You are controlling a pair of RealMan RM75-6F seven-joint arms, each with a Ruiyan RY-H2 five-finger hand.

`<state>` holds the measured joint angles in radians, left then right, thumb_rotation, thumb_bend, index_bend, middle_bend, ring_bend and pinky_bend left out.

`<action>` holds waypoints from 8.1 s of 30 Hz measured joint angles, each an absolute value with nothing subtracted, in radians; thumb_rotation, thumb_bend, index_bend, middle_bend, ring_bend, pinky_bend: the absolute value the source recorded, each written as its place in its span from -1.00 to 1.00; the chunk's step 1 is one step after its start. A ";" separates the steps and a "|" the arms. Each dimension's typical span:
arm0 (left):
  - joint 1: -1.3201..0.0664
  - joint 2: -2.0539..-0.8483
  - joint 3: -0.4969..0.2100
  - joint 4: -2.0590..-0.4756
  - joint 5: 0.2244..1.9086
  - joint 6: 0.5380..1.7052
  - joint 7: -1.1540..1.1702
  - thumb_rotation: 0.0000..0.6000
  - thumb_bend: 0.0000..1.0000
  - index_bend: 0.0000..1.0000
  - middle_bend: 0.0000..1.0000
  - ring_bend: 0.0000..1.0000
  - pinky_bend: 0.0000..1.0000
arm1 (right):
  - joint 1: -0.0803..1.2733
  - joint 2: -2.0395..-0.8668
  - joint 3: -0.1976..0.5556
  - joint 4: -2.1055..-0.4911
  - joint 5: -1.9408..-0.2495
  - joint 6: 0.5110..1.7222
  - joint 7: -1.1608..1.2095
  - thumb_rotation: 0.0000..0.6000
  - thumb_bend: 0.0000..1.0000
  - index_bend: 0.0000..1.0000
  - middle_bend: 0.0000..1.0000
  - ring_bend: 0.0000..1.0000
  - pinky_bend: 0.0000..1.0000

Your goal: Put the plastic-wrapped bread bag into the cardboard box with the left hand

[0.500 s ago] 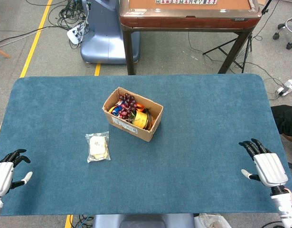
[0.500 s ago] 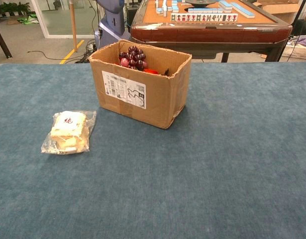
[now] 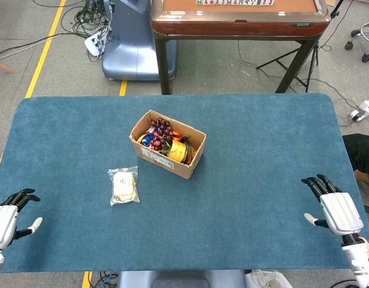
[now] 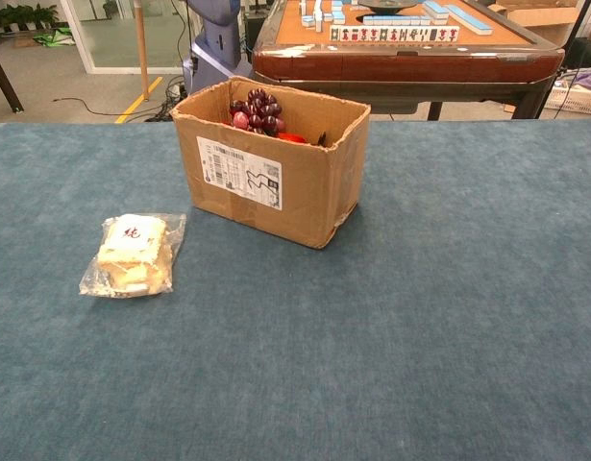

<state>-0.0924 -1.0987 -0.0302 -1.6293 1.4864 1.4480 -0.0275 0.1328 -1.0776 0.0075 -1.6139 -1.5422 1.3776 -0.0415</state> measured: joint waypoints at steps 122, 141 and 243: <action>-0.559 -1.345 -0.216 -1.789 0.798 1.119 0.476 1.00 -0.88 -1.00 -1.00 -1.00 -0.82 | 0.061 -0.960 0.034 -1.707 -1.549 1.489 0.014 1.00 -0.93 -0.60 -0.58 -0.80 -0.17; -0.658 -1.466 -0.211 -1.775 0.673 1.163 0.579 1.00 -0.88 -1.00 -1.00 -1.00 -0.82 | 0.044 -0.928 0.035 -1.730 -1.549 1.509 0.029 1.00 -0.93 -0.60 -0.58 -0.80 -0.17; -0.627 -1.570 -0.192 -1.557 0.775 1.241 0.566 1.00 -0.60 0.03 -0.05 -0.40 -0.39 | 0.029 -0.901 0.036 -1.750 -1.563 1.522 0.049 1.00 -0.93 -0.57 -0.55 -0.80 -0.17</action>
<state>-0.6273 -1.5703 -0.1919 -1.5573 0.7748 1.2412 0.5658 0.0290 -0.9014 0.0361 -1.7496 -1.5627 1.5218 0.0494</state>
